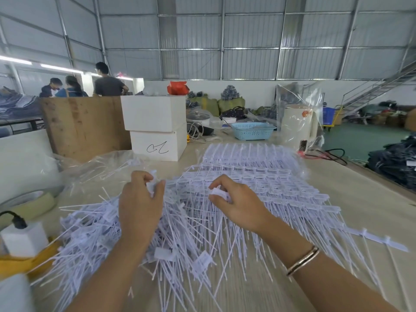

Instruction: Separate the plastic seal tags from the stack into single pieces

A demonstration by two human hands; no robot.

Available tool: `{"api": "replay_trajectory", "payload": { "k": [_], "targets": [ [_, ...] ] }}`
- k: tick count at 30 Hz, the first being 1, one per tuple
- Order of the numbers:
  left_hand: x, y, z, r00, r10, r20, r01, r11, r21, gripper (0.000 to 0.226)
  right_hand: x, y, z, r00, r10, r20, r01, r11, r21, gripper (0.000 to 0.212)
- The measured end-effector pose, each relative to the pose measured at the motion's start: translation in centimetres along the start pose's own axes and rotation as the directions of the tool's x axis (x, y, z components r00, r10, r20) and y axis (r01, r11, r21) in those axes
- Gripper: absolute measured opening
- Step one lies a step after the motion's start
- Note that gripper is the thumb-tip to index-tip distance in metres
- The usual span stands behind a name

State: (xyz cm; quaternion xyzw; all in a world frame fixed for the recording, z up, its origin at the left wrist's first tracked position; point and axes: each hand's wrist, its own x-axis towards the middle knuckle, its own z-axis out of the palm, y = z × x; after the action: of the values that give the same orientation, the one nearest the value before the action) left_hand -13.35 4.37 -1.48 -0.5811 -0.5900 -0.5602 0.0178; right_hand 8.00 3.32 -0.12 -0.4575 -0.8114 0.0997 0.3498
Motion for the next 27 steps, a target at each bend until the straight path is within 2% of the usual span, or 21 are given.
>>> {"api": "replay_trajectory", "payload": {
  "k": [3,5,6,8,9,11,15,17,18,19,24,27],
  "targets": [
    [-0.1,-0.3,0.2,0.993,0.107,0.048,-0.116,0.959,0.259,0.042,-0.3,0.1,-0.4,0.996,0.04,0.084,-0.05,0.991,0.121,0.016],
    [-0.4,0.6,0.2,0.971,0.234,0.052,-0.239,0.945,0.224,0.037,-0.4,0.1,-0.5,0.992,0.041,0.12,-0.061,0.984,0.169,0.022],
    [-0.7,1.3,0.2,0.96,0.26,0.101,-0.271,0.955,0.12,0.032,-0.4,0.0,-0.3,0.99,0.04,0.132,-0.06,0.987,0.152,0.025],
    [-1.6,2.8,0.6,0.928,0.245,0.279,-0.226,0.969,-0.1,0.032,-0.2,-0.4,0.3,0.99,0.018,0.142,-0.034,0.993,0.117,0.033],
    [-2.1,3.2,1.0,0.901,0.235,0.365,-0.194,0.97,-0.144,0.035,-0.1,-0.6,0.7,0.99,-0.002,0.144,-0.016,0.993,0.119,0.037],
    [-3.1,3.6,1.6,0.873,0.195,0.447,-0.136,0.977,-0.162,0.027,-0.2,-0.8,1.3,0.986,-0.038,0.164,0.018,0.992,0.122,0.045],
    [-3.3,3.4,1.8,0.889,0.101,0.446,0.045,0.951,-0.306,0.013,-0.3,-0.6,1.2,0.983,0.011,0.185,-0.053,0.973,0.224,0.04],
    [-3.3,3.4,1.7,0.897,0.123,0.425,0.026,0.944,-0.329,0.014,-0.1,-0.4,0.9,0.978,0.024,0.209,-0.066,0.979,0.195,0.017],
    [-3.3,3.4,1.6,0.9,0.137,0.414,0.012,0.941,-0.337,0.014,-0.1,-0.3,0.7,0.973,0.036,0.226,-0.067,0.989,0.129,0.014],
    [-3.3,3.4,1.6,0.9,0.145,0.411,0.009,0.937,-0.349,0.014,-0.2,-0.2,0.6,0.967,0.048,0.248,-0.074,0.993,0.096,0.019],
    [-3.3,3.3,1.7,0.85,0.184,0.494,0.004,0.935,-0.355,0.008,-0.3,-0.5,0.4,0.958,0.095,0.271,-0.191,0.915,0.356,0.014],
    [-3.2,3.5,1.6,0.849,0.141,0.509,0.089,0.912,-0.401,0.009,-0.1,-0.4,0.7,0.966,0.104,0.237,-0.188,0.91,0.369,0.015]
  ]
}}
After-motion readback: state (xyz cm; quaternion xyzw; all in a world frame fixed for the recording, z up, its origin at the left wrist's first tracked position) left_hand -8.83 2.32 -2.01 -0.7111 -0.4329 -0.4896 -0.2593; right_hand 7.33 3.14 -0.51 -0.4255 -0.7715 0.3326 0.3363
